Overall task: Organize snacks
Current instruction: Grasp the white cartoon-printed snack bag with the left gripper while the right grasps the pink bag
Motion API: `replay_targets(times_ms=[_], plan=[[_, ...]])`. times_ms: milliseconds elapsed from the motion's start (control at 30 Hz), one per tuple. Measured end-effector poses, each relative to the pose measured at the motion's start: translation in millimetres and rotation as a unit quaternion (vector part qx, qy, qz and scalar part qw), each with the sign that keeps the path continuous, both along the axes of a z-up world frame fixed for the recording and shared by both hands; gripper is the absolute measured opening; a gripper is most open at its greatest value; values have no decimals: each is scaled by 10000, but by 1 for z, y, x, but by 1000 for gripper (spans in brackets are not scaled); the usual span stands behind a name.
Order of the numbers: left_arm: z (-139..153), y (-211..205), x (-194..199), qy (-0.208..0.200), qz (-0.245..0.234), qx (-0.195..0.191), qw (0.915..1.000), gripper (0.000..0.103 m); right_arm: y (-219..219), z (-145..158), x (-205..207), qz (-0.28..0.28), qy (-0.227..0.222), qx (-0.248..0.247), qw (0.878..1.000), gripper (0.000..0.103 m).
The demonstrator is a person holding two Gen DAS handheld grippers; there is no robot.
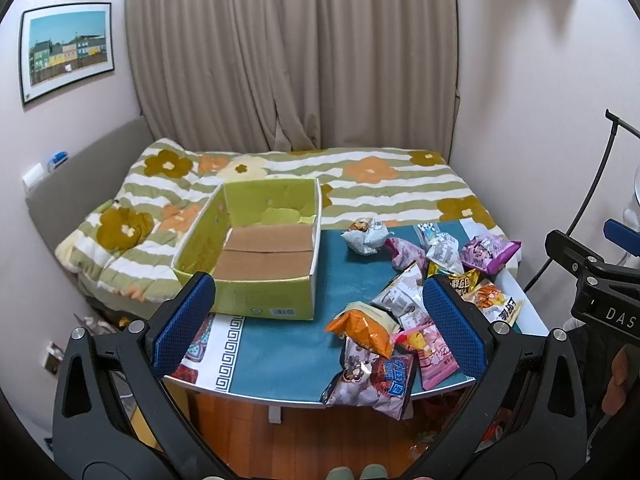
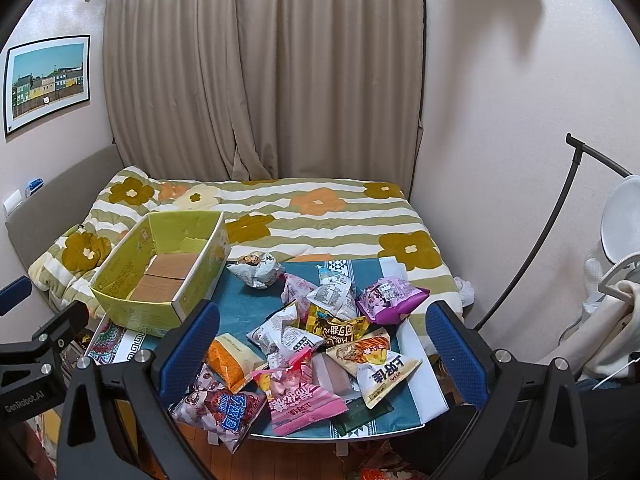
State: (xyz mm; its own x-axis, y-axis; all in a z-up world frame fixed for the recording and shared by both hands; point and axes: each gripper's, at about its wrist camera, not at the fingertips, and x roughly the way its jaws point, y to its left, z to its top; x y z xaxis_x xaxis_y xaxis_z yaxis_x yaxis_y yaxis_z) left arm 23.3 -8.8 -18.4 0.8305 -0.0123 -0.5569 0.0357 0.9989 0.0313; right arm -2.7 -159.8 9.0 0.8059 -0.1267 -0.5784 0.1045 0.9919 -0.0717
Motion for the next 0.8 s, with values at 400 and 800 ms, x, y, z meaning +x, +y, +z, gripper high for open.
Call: replay_targets(times_ms=[400, 800], plan=[[-33, 14, 28, 851, -232, -203, 9959, 103, 8, -16, 11, -10, 326, -10, 9995, 103], [-160, 3, 72, 2399, -1348, -496, 9601, 103, 1, -94, 27, -31, 1169, 50, 9931, 103]])
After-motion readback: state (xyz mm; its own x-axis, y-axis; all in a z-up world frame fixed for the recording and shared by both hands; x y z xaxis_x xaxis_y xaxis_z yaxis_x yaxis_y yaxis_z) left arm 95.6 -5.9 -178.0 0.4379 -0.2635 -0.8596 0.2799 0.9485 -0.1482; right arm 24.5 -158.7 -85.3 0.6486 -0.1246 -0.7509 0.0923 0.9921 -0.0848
